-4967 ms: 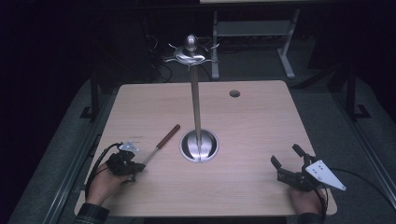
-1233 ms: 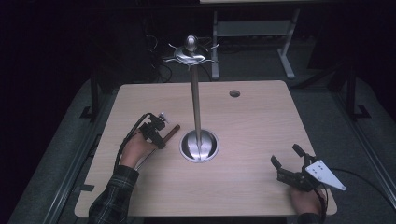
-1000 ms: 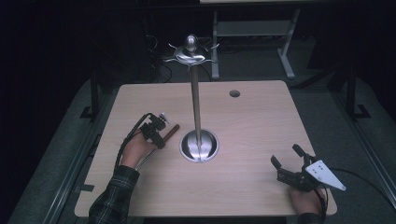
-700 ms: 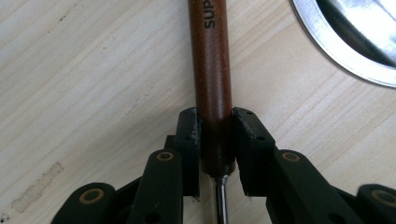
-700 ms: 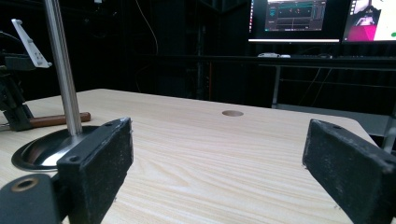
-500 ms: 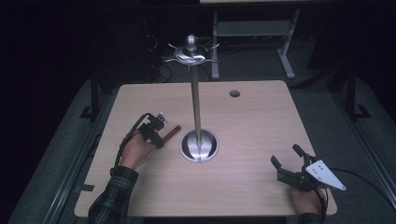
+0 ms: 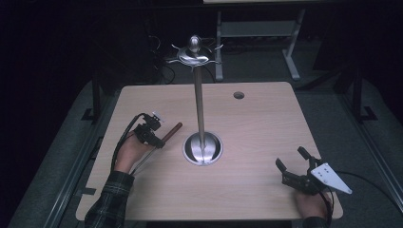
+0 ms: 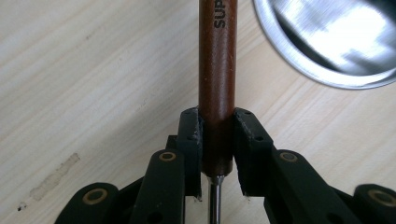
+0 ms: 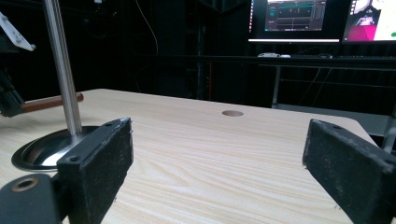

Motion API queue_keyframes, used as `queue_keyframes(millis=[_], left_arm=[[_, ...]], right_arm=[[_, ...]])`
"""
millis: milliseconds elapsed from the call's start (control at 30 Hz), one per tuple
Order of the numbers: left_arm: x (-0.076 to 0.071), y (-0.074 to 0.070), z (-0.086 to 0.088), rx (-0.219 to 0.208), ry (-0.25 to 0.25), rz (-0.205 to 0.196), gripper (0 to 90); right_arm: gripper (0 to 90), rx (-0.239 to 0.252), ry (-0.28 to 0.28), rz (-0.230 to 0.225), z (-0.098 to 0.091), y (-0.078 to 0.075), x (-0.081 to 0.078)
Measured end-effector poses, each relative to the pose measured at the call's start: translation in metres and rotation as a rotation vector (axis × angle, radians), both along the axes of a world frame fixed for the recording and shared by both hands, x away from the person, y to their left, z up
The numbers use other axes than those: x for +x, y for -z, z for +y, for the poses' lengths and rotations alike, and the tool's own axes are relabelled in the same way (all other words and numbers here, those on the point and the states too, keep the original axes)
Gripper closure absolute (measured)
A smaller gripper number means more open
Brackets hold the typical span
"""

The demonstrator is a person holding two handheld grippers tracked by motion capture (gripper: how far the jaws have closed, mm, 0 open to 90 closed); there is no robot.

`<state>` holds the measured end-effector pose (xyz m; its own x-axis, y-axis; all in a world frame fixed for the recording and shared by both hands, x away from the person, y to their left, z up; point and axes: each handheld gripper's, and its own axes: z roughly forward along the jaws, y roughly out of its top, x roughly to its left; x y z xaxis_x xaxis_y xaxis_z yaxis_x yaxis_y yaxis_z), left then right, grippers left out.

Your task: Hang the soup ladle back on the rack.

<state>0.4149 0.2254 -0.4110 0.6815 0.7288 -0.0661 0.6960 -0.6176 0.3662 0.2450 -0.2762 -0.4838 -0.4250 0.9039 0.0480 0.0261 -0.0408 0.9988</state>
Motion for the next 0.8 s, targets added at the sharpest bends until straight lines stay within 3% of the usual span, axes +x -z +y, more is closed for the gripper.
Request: queue_keyframes(millis=[200,433,467,533,800], left_arm=[[-0.005,-0.011,0.005,-0.053,0.037,-0.032,73.9],[-0.013,-0.024,0.011,-0.159,0.038,-0.079,73.9],[-0.013,-0.026,0.014,-0.156,0.059,-0.08,73.9],[-0.015,-0.028,0.016,-0.201,0.049,-0.102,73.9],[-0.022,-0.038,0.027,-0.268,0.079,-0.151,74.0]], right_arm=[[8.0,0.0,0.0,0.0,0.0,0.0,0.0],[8.0,0.0,0.0,0.0,0.0,0.0,0.0],[8.0,0.0,0.0,0.0,0.0,0.0,0.0],[8.0,0.0,0.0,0.0,0.0,0.0,0.0],[8.0,0.0,0.0,0.0,0.0,0.0,0.0]])
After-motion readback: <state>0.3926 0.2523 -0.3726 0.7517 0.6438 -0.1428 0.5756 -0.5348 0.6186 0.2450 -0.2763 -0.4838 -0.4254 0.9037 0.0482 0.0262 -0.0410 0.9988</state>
